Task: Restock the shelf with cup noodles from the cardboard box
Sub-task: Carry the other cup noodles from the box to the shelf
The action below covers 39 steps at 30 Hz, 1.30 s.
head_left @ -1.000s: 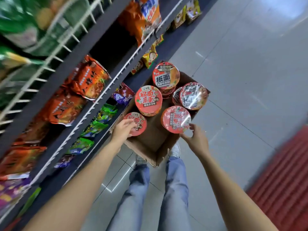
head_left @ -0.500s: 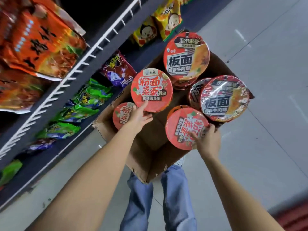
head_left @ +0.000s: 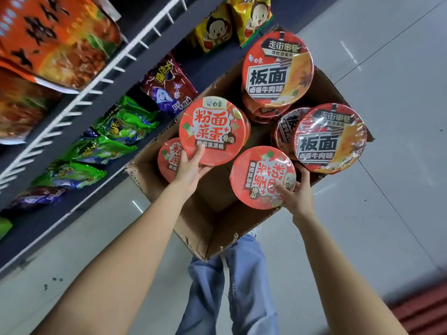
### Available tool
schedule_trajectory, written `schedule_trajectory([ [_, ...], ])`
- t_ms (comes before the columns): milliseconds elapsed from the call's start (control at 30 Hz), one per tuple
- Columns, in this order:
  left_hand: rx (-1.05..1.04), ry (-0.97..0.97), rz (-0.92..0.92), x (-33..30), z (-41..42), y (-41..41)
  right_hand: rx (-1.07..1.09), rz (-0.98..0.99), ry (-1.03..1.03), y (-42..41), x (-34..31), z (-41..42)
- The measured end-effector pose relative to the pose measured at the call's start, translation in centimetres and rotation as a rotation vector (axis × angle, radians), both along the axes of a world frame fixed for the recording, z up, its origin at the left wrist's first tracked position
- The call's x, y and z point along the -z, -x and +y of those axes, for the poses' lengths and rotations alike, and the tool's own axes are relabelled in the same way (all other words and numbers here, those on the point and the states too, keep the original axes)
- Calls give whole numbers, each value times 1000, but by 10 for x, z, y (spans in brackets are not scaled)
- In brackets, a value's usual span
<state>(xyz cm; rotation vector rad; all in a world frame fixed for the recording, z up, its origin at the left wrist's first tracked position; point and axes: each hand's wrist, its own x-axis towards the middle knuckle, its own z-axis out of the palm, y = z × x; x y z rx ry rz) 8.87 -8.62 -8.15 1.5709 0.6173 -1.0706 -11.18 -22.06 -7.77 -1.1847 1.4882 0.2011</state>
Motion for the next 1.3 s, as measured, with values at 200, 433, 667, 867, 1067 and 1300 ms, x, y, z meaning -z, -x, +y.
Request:
schedule_trajectory([
  [200,8,-121,-156,-18,49,6,193,-146,-107,8,2,13],
  [433,124,-287,-316,-35,89,4,258,-317,-88,18,-45,25],
  [667,303,-281,-236,-97,102,9,145,-517,-152,-3,-165,29],
  [867,186,-104,-141,-232,88,22,-137,-524,-104,-29,-292,35],
  [1067,259,-11,-186,-368,115,23,-567,-657,-29,-10,-406,48],
  [1300,412,54,-357,-510,133,25,-544,-755,199,-42,-498,88],
])
